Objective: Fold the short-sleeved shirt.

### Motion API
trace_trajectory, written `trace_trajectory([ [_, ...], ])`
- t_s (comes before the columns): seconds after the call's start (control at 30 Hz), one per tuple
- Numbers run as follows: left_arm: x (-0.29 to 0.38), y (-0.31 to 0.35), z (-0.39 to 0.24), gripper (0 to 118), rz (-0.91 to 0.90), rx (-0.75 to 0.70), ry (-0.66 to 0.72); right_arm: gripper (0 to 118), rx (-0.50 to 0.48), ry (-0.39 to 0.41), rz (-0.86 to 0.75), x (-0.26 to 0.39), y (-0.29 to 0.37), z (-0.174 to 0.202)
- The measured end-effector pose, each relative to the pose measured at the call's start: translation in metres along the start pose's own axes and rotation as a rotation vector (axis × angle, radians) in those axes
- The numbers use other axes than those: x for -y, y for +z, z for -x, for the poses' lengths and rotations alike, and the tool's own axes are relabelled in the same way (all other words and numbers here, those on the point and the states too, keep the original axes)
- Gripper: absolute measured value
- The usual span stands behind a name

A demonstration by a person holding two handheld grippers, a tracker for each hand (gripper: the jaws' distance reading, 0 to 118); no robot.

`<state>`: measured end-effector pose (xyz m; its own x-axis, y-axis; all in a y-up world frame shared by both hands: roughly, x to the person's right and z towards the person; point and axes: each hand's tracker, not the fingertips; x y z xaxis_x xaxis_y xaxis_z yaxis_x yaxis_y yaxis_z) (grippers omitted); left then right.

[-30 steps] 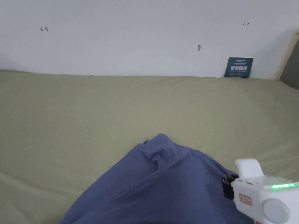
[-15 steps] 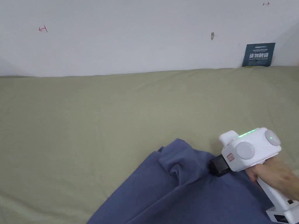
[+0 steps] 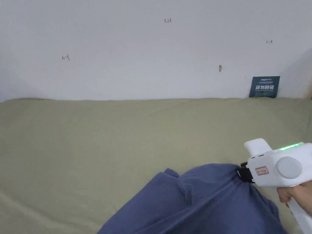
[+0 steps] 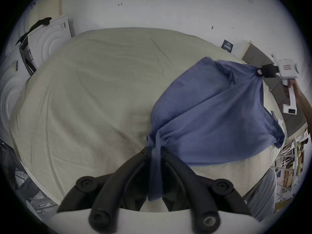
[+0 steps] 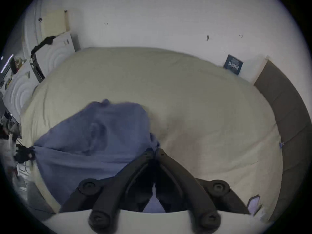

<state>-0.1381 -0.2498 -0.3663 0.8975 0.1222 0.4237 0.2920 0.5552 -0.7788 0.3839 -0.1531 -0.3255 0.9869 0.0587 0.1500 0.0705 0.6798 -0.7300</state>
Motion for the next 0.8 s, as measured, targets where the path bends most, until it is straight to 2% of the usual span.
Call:
trace_trajectory([
  [0.13,-0.026,0.04,-0.005,8,-0.109,0.061,0.062,3,0.009,0.01,-0.12,-0.004,0.083,-0.002],
  [0.2,-0.046,0.064,-0.011,8,-0.175,0.075,0.049,3,0.034,0.009,-0.19,-0.009,0.124,-0.007],
  [0.33,-0.099,0.12,-0.03,8,-0.314,0.068,-0.006,3,0.063,-0.043,-0.336,-0.019,0.211,-0.013],
  [0.43,-0.144,0.161,-0.039,8,-0.372,0.086,-0.005,3,0.114,-0.052,-0.435,-0.027,0.268,-0.018],
  [0.53,-0.184,0.204,-0.051,8,-0.428,0.102,-0.03,3,0.129,-0.107,-0.53,-0.034,0.319,-0.026],
  [0.63,-0.223,0.24,-0.063,8,-0.456,0.097,-0.056,3,0.153,-0.119,-0.572,-0.042,0.358,-0.032],
  [0.8,-0.27,0.279,-0.086,8,-0.474,0.093,-0.091,3,0.212,-0.121,-0.607,-0.064,0.384,-0.033],
])
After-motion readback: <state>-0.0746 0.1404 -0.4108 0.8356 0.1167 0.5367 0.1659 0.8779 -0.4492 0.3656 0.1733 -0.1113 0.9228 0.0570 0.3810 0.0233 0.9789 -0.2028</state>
